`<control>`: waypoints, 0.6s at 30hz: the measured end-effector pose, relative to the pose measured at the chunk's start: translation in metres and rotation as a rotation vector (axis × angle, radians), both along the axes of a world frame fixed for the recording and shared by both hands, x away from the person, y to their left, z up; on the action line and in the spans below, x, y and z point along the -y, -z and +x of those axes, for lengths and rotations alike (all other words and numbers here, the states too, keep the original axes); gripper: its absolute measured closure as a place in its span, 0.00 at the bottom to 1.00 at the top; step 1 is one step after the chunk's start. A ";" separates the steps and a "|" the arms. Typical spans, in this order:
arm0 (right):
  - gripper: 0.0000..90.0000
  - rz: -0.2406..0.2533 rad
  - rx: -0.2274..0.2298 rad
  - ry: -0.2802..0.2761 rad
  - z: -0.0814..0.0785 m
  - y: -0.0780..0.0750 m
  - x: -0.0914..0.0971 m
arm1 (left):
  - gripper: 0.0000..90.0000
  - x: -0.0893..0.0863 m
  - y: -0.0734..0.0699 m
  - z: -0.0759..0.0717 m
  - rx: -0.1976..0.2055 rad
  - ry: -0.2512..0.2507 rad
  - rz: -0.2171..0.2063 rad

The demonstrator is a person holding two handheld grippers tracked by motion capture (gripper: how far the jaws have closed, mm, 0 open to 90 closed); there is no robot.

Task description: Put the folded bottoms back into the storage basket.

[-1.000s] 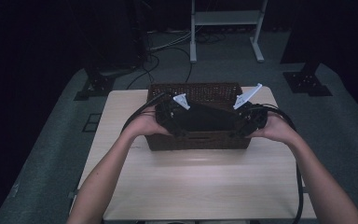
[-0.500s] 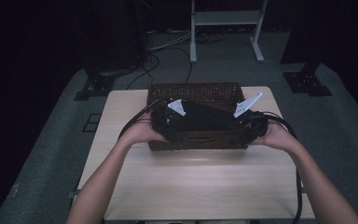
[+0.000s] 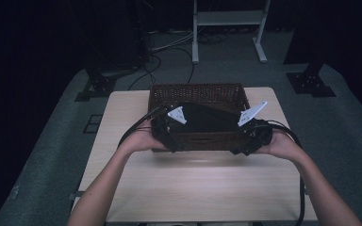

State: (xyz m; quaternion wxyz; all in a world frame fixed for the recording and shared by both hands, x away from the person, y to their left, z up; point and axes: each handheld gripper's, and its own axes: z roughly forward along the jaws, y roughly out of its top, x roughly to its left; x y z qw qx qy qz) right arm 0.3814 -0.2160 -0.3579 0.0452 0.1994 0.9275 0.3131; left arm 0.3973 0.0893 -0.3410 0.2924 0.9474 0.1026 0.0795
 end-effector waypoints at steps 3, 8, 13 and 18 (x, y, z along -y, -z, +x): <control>0.26 0.001 0.004 -0.004 -0.003 0.002 0.000 | 0.13 -0.001 0.001 -0.004 0.002 0.000 -0.002; 0.26 0.001 0.007 -0.013 -0.007 0.007 0.000 | 0.12 -0.001 0.004 -0.011 0.017 0.004 0.000; 0.26 -0.008 0.003 -0.010 -0.013 0.012 -0.001 | 0.12 -0.003 0.008 -0.017 0.023 0.005 0.007; 0.26 -0.003 0.010 -0.007 -0.020 0.015 0.000 | 0.12 -0.005 0.013 -0.023 0.019 0.000 0.001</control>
